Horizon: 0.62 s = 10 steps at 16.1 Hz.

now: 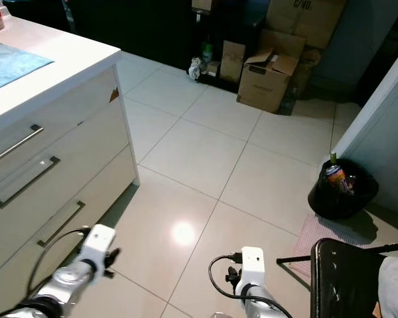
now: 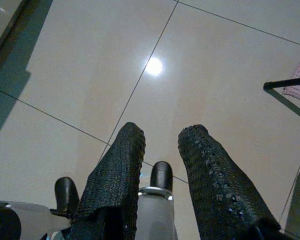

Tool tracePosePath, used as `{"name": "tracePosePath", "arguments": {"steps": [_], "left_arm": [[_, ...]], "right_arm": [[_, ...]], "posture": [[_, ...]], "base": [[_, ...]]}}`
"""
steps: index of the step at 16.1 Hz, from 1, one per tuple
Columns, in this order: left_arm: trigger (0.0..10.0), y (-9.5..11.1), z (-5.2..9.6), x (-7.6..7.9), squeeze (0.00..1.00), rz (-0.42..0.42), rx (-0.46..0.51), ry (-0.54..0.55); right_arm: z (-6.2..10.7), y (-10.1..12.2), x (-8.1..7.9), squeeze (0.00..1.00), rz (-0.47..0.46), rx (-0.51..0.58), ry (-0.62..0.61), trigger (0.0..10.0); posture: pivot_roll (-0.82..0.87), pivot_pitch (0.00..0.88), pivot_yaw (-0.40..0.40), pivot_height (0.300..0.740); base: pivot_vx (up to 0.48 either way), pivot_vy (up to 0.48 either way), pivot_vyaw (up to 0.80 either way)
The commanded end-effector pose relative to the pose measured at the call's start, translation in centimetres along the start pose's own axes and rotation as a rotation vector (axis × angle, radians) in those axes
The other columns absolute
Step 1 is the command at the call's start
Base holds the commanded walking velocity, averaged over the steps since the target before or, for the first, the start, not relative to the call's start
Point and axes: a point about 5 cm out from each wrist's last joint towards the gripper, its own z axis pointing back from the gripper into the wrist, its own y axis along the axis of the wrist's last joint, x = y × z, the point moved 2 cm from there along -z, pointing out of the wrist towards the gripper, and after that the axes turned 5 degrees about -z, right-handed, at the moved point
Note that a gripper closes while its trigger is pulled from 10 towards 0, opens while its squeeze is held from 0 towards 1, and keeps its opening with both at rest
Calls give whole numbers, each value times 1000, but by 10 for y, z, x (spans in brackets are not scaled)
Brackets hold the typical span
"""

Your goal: Kitchen organization

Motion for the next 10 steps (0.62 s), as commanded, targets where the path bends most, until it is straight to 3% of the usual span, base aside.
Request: {"name": "tracePosePath", "arguments": {"steps": [1, 5, 10], "left_arm": [[10000, 5, -1, -1, 0, 23, 18, 9], [10000, 2, -2, 12, 0, 98, 19, 10], [10000, -9, 1, 12, 0, 97, -3, 9]], "right_arm": [[-1, 4, 1, 0, -5, 12, -3, 10000], [-2, 13, 0, 0, 27, 31, 3, 10000], [0, 3, 2, 0, 10, 13, -4, 10000]], "posture": [[-93, 0, -51, 719], [-80, 0, -74, 719], [-77, 0, -67, 719]], "base": [[0, 0, 0], [0, 0, 0], [0, 0, 723]]}}
